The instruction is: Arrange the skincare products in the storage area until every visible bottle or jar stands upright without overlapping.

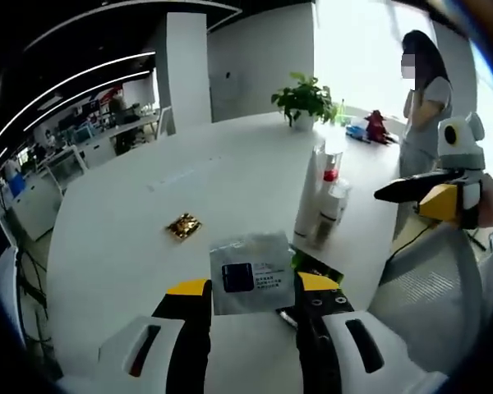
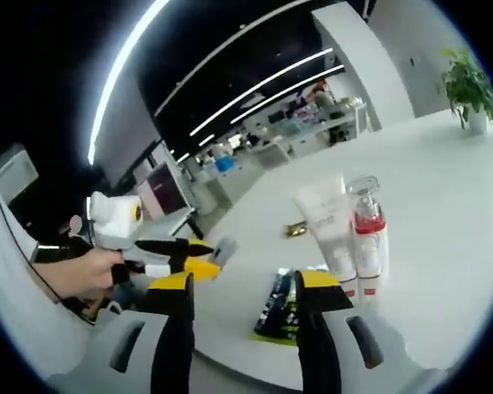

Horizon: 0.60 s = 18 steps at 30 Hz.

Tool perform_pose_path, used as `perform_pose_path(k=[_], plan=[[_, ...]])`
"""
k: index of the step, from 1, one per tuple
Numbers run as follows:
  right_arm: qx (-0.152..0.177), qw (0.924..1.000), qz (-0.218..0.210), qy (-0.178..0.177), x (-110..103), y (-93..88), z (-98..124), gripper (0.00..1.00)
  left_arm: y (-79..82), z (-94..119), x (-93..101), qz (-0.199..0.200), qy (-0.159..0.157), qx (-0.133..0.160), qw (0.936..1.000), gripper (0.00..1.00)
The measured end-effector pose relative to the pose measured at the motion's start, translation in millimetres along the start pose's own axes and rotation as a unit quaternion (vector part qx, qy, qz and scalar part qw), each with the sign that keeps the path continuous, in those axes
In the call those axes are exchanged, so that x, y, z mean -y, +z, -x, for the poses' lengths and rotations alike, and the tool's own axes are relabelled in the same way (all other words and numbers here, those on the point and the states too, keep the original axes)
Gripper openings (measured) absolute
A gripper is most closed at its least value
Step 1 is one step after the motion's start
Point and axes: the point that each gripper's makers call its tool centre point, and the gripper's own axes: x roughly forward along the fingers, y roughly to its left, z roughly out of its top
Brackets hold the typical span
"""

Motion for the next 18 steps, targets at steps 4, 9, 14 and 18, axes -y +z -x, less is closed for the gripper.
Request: perform_pose_path(k=[4, 9, 14, 18], plan=[[0.002, 0.9995, -0.021, 0.021, -14, -0.4, -14, 0.45, 3.3, 12, 5.8, -0.003, -0.005, 0.014, 0.9999, 0.37], [0.002, 0.9979, -0.048, 0.043, -29, -3.7, -31, 0.43, 5.1, 24, 18.3, -0.006, -0.008, 0.026, 0.9996, 0.36], [-0.004, 0.9963, -0.060, 0.061, -41, -10.3, -42, 0.41, 6.4, 32, 30.7, -0.008, -0.016, 0.038, 0.9991, 0.37], [0.002, 0.9948, -0.080, 0.063, -44, -10.0, -43, 0.39, 12.4, 38, 42.3, -0.031, -0.024, 0.047, 0.9982, 0.37]])
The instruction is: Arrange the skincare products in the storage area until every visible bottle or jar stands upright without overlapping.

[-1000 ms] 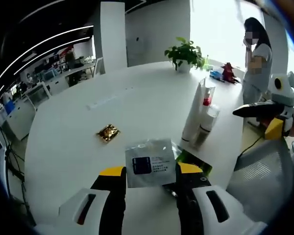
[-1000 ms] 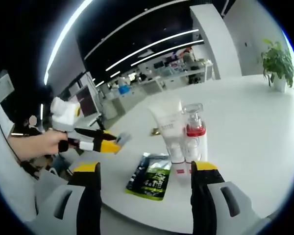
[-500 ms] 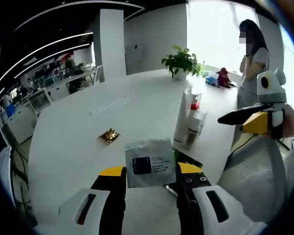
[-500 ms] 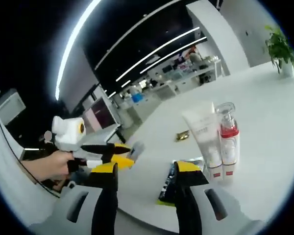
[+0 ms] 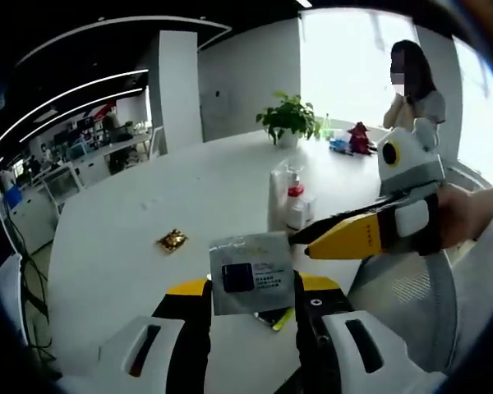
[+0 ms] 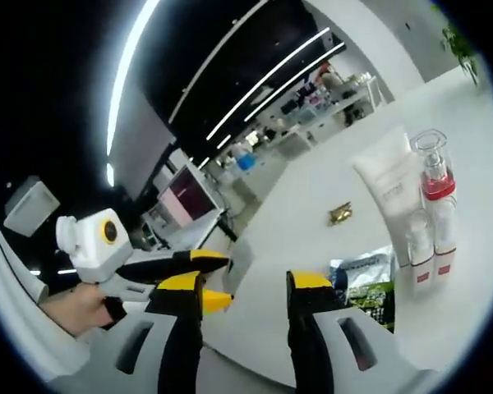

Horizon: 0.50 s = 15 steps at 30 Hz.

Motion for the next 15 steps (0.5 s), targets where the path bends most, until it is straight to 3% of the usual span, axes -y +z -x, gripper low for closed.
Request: perform_pose_path(k=[5, 11, 15], plan=[[0.018, 0.9986, -0.050, 0.007, 0, 1.0, 1, 0.30, 8.5, 6, 10.2, -0.037, -0.005, 0.008, 0.9993, 0.37], [0.016, 0.9975, -0.067, 0.010, -3, -3.3, 3, 0.19, 11.3, 6, 21.5, -0.068, -0.015, 0.012, 0.9975, 0.37], [0.024, 0.9965, -0.077, 0.021, -7, 0.4, 5, 0.06, 12.1, 6, 24.2, -0.069, -0.019, 0.015, 0.9974, 0.37]])
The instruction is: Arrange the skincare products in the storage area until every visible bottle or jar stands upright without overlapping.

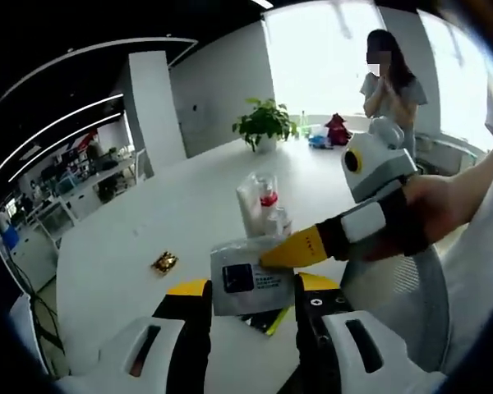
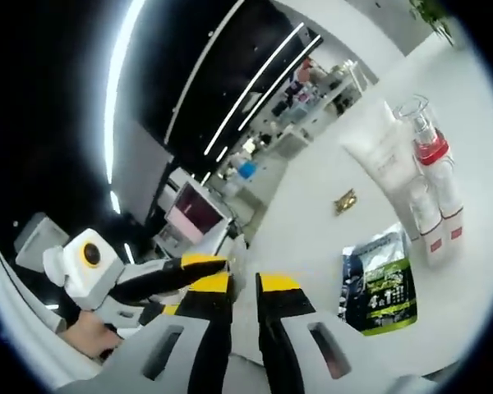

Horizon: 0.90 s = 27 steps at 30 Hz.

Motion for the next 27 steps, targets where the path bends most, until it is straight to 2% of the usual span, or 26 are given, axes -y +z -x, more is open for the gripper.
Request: perform_pose_path(k=[5, 7, 9, 12, 14, 15, 18, 20, 22, 27], plan=[[-0.001, 0.9999, -0.011, 0.012, -3, 0.5, 1, 0.01, -2.7, 1, 1.9, 0.018, -0.010, 0.004, 0.9998, 0.37], [-0.007, 1.0000, 0.004, -0.004, 2, -0.4, 3, 0.01, -6.0, 2, -0.3, 0.020, -0.015, -0.001, 0.9997, 0.34], [-0.017, 0.9998, 0.007, -0.003, 4, -2.5, 4, 0.01, -3.9, 4, 0.9, 0.044, -0.025, 0.012, 0.9986, 0.36], [-0.026, 0.9996, 0.005, -0.002, 8, -2.1, 8, 0.01, -8.5, 8, -3.2, 0.056, -0.033, 0.010, 0.9978, 0.42], [-0.031, 0.9995, 0.003, 0.000, 8, -1.4, 11, 0.01, -12.8, 9, -6.8, 0.075, -0.037, 0.007, 0.9965, 0.42], [-0.034, 0.9994, 0.004, 0.003, 8, 0.0, 13, 0.01, -13.2, 10, -8.8, 0.098, -0.042, 0.015, 0.9942, 0.41], [-0.056, 0.9982, 0.001, 0.021, 1, -1.1, 15, 0.01, -9.5, 12, -1.2, 0.175, -0.085, 0.031, 0.9805, 0.37], [-0.064, 0.9975, 0.004, 0.031, -2, -0.5, 15, 0.01, -8.6, 17, 6.6, 0.230, -0.141, 0.042, 0.9619, 0.33], [-0.078, 0.9957, -0.001, 0.051, -8, -1.1, 16, 0.01, -13.0, 19, 7.2, 0.260, -0.165, 0.047, 0.9502, 0.31], [-0.107, 0.9909, -0.003, 0.082, -18, -4.0, 17, 0.01, -28.2, 21, 4.7, 0.273, -0.167, 0.037, 0.9468, 0.28]])
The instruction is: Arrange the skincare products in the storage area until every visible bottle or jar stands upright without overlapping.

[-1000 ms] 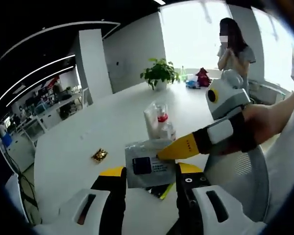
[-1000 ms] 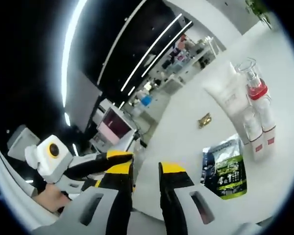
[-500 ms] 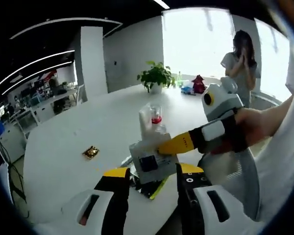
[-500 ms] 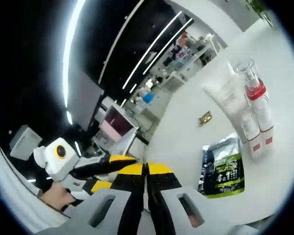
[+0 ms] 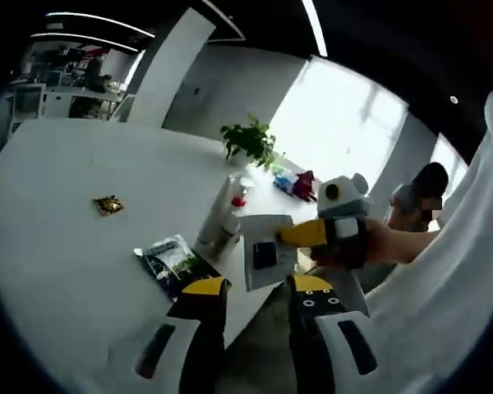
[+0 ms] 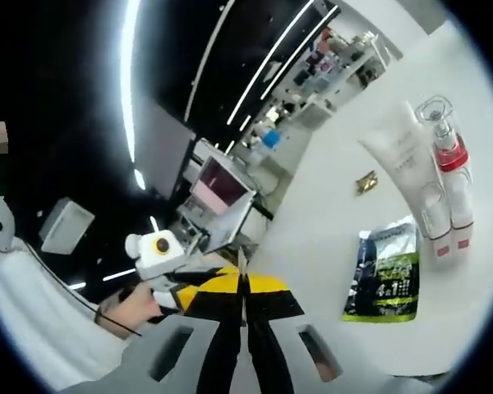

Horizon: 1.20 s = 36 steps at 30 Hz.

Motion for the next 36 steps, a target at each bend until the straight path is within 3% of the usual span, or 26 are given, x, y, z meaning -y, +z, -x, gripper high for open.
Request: perform_pose_path(k=[7, 15, 21, 25, 30, 36], plan=[[-0.031, 0.9994, -0.011, 0.016, -2, -5.3, -7, 0.01, -0.8, 2, 9.4, 0.020, -0.031, 0.005, 0.9993, 0.19], [-0.052, 0.9973, -0.023, 0.046, -9, -12.0, -14, 0.01, -3.9, 1, 7.8, 0.045, -0.029, 0.000, 0.9985, 0.12], [-0.040, 0.9986, -0.006, 0.034, -3, -11.3, -12, 0.01, 0.0, 2, 9.1, 0.097, -0.036, 0.018, 0.9945, 0.06], [-0.038, 0.9988, 0.019, 0.024, -1, -12.9, -10, 0.01, -3.1, -2, 10.0, 0.108, -0.033, 0.017, 0.9935, 0.05], [-0.036, 0.9979, 0.053, -0.007, 11, -13.4, -5, 0.10, -1.2, -5, 12.6, 0.123, -0.039, 0.024, 0.9913, 0.05], [-0.054, 0.9950, 0.083, -0.014, 16, -23.0, -4, 0.23, -2.0, -6, 1.2, 0.147, -0.024, 0.030, 0.9883, 0.05]])
